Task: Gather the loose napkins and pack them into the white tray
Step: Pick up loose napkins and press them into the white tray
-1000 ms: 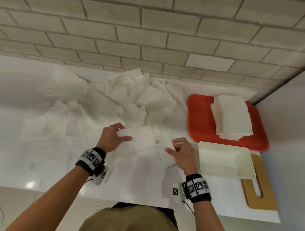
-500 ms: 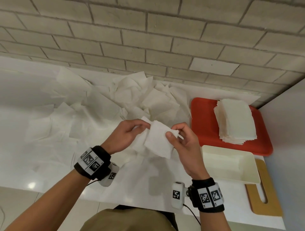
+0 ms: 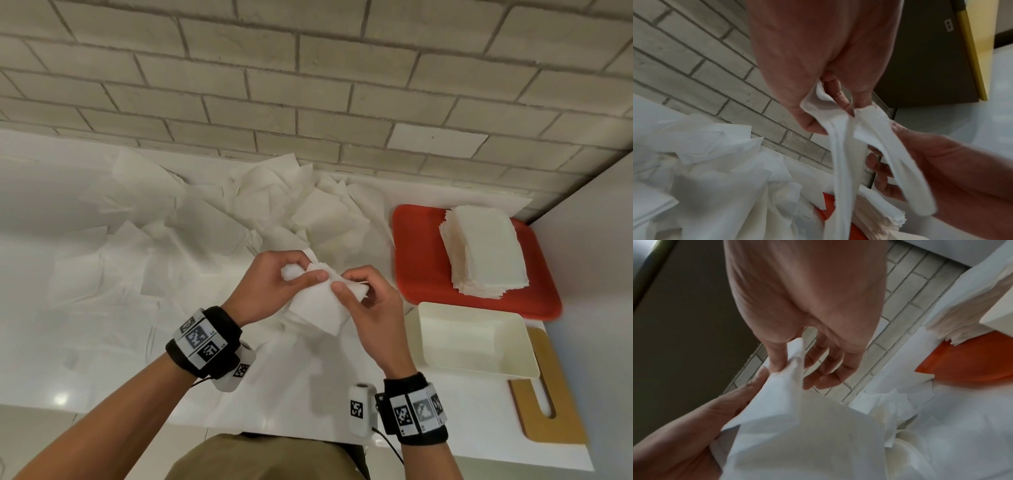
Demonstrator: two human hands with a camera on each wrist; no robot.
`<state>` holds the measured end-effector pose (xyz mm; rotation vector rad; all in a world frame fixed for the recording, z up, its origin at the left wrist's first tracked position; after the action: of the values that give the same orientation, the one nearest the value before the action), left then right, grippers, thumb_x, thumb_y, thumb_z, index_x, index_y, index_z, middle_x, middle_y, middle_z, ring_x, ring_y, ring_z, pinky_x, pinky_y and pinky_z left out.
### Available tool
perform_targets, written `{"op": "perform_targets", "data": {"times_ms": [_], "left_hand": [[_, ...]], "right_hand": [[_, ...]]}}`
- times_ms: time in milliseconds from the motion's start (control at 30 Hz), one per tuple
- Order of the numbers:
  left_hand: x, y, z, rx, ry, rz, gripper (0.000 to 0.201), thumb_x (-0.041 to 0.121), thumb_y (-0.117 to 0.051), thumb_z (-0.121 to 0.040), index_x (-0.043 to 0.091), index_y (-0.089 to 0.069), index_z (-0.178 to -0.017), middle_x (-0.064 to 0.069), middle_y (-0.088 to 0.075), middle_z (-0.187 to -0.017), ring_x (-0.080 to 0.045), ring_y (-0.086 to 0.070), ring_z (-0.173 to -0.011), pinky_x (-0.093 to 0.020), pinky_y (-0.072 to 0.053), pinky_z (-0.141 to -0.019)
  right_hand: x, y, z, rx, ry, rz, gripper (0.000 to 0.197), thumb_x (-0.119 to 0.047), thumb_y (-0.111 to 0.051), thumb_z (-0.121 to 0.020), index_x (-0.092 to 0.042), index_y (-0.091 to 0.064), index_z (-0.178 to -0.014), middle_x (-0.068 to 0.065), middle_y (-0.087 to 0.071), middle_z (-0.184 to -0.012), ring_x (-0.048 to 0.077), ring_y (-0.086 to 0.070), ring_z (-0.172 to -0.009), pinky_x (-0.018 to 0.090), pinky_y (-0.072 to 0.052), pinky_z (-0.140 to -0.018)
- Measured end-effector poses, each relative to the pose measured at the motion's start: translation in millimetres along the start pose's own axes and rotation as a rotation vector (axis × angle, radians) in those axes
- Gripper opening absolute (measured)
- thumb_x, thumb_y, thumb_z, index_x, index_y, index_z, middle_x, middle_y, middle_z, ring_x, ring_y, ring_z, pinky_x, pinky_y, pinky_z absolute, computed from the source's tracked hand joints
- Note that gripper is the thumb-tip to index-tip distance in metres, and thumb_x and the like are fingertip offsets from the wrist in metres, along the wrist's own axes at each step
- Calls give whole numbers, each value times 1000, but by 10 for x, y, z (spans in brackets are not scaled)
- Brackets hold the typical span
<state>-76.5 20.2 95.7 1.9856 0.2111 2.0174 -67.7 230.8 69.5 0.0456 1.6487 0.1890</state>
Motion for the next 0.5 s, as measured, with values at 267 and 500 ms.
{"op": "perform_targets", "data": {"times_ms": [267,500], "left_hand": [[9,28,93,-238,50,119,13,30,-77,-97,18,-78,-99,5,-77,-96,-10,-72,-88,-23,-54,-81],[48,98,-25,-109,7,177,20,28,-78,-91,11,-74,-82,3,-75,-82,-11,-70,-76,-23,-53,-71]], "right_hand": [[6,51,-29,181,-87,-315,16,-22,-71,-104,-7,-72,-109,18,-78,-107,24,-71,-97,42,-56,-85],[68,32,98,26,-227,-765,20,-23,-54,-108,-23,-73,-103,8,-70,-127,27,-63,-125,53,-53,-107]]}}
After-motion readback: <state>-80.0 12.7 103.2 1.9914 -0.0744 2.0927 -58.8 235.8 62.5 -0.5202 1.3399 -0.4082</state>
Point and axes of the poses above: each hand's wrist, its own z-axis away from the middle knuckle, its own y-axis out of the back of the hand, x = y × z, the point moved 3 cm from there along -z, towards the middle knuckle
